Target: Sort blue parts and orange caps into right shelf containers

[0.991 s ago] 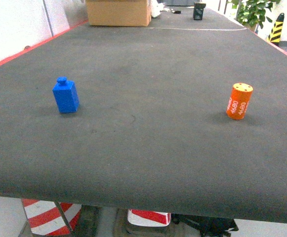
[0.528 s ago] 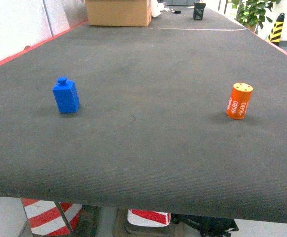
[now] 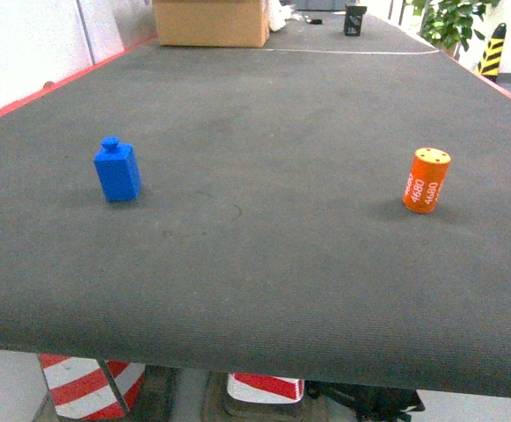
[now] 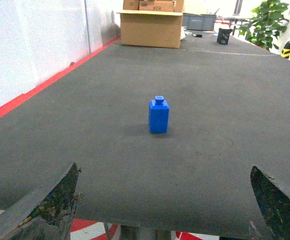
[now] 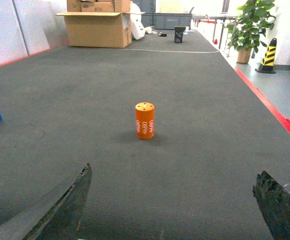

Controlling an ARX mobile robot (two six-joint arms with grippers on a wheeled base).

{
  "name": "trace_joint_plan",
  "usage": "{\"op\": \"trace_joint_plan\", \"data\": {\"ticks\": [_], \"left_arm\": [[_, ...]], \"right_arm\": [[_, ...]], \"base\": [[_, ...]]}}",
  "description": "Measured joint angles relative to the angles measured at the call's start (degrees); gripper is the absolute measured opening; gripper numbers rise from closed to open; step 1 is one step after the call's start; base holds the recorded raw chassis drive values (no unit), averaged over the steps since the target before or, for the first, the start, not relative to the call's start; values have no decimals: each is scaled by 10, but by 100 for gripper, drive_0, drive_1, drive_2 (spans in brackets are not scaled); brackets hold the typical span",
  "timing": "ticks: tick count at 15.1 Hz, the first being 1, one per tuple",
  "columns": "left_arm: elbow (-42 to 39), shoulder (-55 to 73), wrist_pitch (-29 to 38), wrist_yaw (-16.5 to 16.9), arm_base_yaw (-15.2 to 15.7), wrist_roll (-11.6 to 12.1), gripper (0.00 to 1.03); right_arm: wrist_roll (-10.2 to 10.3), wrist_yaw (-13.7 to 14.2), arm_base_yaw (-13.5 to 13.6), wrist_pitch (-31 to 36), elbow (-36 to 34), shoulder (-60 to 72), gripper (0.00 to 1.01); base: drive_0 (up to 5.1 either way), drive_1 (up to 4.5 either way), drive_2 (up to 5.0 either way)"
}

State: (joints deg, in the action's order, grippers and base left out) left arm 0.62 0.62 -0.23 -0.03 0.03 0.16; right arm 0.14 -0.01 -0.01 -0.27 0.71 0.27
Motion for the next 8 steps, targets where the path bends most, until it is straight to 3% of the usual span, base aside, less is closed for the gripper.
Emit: {"op": "trace_joint_plan", "data": {"ticks": [8], "left_arm": [[0,0,0,0,0,0,98]], "right_arm": [[0,0,0,0,0,0,98]], "base": [[0,0,0]]}}
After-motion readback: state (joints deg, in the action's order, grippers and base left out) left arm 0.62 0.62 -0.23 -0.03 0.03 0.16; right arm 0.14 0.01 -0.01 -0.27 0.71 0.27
